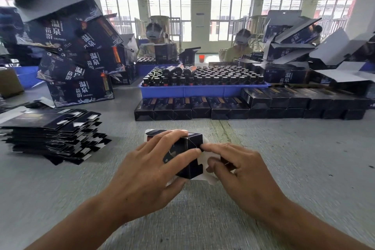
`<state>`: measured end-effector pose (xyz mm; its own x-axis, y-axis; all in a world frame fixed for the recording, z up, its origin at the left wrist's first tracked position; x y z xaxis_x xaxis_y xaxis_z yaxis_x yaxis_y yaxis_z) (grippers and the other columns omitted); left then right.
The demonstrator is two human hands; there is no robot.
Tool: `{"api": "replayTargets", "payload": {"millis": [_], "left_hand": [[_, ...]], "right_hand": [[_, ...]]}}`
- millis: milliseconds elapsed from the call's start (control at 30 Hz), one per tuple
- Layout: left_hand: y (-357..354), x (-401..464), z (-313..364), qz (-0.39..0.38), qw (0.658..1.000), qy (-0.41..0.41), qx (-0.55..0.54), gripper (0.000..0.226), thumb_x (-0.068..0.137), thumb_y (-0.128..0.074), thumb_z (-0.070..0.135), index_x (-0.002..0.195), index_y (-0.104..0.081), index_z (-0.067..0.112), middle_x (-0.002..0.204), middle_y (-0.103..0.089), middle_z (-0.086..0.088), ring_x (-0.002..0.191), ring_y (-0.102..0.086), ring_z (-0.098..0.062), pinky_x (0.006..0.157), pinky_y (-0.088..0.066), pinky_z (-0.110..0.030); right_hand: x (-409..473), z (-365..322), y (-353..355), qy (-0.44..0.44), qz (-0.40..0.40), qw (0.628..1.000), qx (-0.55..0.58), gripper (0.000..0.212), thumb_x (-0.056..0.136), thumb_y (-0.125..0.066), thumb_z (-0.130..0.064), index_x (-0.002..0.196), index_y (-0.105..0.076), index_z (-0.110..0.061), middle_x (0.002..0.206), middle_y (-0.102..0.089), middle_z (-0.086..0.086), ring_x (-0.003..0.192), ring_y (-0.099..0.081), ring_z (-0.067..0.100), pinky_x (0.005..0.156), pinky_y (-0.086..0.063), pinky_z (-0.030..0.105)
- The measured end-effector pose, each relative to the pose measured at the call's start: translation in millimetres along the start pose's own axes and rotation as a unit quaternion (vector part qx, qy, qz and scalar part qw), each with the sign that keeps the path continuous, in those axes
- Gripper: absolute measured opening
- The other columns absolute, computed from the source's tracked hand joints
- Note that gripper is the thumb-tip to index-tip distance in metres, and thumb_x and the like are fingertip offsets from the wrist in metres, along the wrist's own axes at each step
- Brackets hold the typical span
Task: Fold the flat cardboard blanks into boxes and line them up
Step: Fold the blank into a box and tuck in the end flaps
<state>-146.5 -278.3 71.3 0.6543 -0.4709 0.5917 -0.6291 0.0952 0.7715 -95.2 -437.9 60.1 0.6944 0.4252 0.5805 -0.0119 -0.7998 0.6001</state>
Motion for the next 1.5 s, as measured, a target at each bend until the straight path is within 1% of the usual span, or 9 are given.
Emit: {"api": "replayTargets", "payload": {"millis": [100,200,300,400,667,1033,1200,1300,1500], "left_hand": [[1,0,-3,0.002,1.0,0.01,-0.009,0.052,0.085,-0.059,0.04,0.133,-0.062,0.022,0.139,-0.054,-0.014,0.119,-0.059,-0.03,0.079,-0.058,-0.038],[2,-1,-8,0.0,1.0,0.024,-0.017,0.054,0.082,-0.06,0.04,0.133,-0.061,0.021,0.139,-0.053,-0.014,0.118,-0.06,-0.029,0.076,-0.058,-0.036],[3,-2,-10,-0.002,0.999,0.029,-0.014,0.054,0.082,-0.058,0.04,0.132,-0.06,0.022,0.139,-0.053,-0.013,0.117,-0.061,-0.029,0.074,-0.057,-0.034],[3,-1,-7,0.002,1.0,0.022,-0.013,0.054,0.082,-0.059,0.041,0.133,-0.059,0.024,0.139,-0.053,-0.012,0.117,-0.058,-0.026,0.076,-0.051,-0.028],[4,1,-1,0.011,1.0,-0.011,0.012,0.051,0.086,-0.059,0.042,0.134,-0.055,0.028,0.141,-0.053,-0.014,0.124,-0.054,-0.029,0.077,-0.055,-0.034],[3,2,0,0.013,0.999,-0.02,0.023,0.049,0.088,-0.059,0.04,0.137,-0.053,0.033,0.143,-0.05,-0.016,0.124,-0.055,-0.031,0.074,-0.061,-0.039],[3,1,-4,0.013,1.0,0.001,0.001,0.05,0.086,-0.06,0.041,0.135,-0.058,0.032,0.142,-0.05,-0.015,0.118,-0.057,-0.027,0.07,-0.059,-0.033],[3,0,-7,0.012,1.0,0.009,-0.002,0.051,0.086,-0.058,0.042,0.136,-0.057,0.032,0.142,-0.048,-0.014,0.115,-0.056,-0.025,0.069,-0.058,-0.031],[5,0,-2,0.028,0.999,0.011,-0.025,0.057,0.083,-0.061,0.043,0.138,-0.053,0.027,0.144,-0.049,-0.011,0.117,-0.057,-0.024,0.076,-0.055,-0.03]], "right_hand": [[0,-2,-2,-0.005,-0.028,1.0,0.001,0.043,0.093,-0.06,-0.049,0.135,-0.058,-0.038,0.112,-0.058,-0.034,0.104,-0.058,-0.012,0.081,-0.047,0.004],[-1,-1,-10,-0.008,-0.101,0.995,-0.019,0.081,0.074,-0.057,-0.08,0.145,-0.041,-0.047,0.122,-0.052,-0.035,0.11,-0.052,-0.016,0.08,-0.046,0.006],[-1,-3,-14,0.014,-0.124,0.991,-0.037,0.078,0.078,-0.069,-0.062,0.148,-0.038,-0.044,0.125,-0.049,-0.035,0.112,-0.052,-0.012,0.092,-0.047,0.012],[0,-5,-6,0.018,-0.056,0.998,-0.023,0.055,0.087,-0.075,-0.036,0.138,-0.054,-0.037,0.111,-0.053,-0.039,0.109,-0.054,-0.015,0.089,-0.037,-0.002],[-1,-5,0,0.016,-0.004,1.0,-0.014,0.039,0.083,-0.077,-0.035,0.121,-0.065,-0.035,0.102,-0.057,-0.039,0.104,-0.058,-0.013,0.09,-0.04,0.001],[-1,-10,1,0.025,0.016,0.999,-0.027,0.038,0.083,-0.079,-0.029,0.12,-0.068,-0.028,0.103,-0.062,-0.029,0.104,-0.058,-0.01,0.086,-0.043,0.003],[-1,-4,3,-0.015,-0.002,1.0,0.026,0.068,0.09,-0.074,-0.018,0.137,-0.04,-0.054,0.108,-0.066,-0.027,0.098,-0.065,-0.009,0.079,-0.046,0.0],[1,2,4,-0.052,-0.01,0.994,0.091,0.059,0.096,-0.061,-0.008,0.128,-0.048,-0.056,0.102,-0.073,-0.022,0.094,-0.07,0.001,0.078,-0.057,0.016],[2,3,1,-0.076,-0.008,0.984,0.162,0.023,0.088,-0.061,-0.05,0.111,-0.064,-0.05,0.099,-0.071,-0.022,0.092,-0.071,0.002,0.079,-0.058,0.019]]}}
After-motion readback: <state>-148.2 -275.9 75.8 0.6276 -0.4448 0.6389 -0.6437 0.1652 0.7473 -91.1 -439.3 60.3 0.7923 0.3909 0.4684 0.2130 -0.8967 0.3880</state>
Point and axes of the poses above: each hand's wrist, its own x-axis towards the middle knuckle, its own y-axis out of the back of the hand, z = x × y, the point moved 7 cm from there along x, towards the middle knuckle
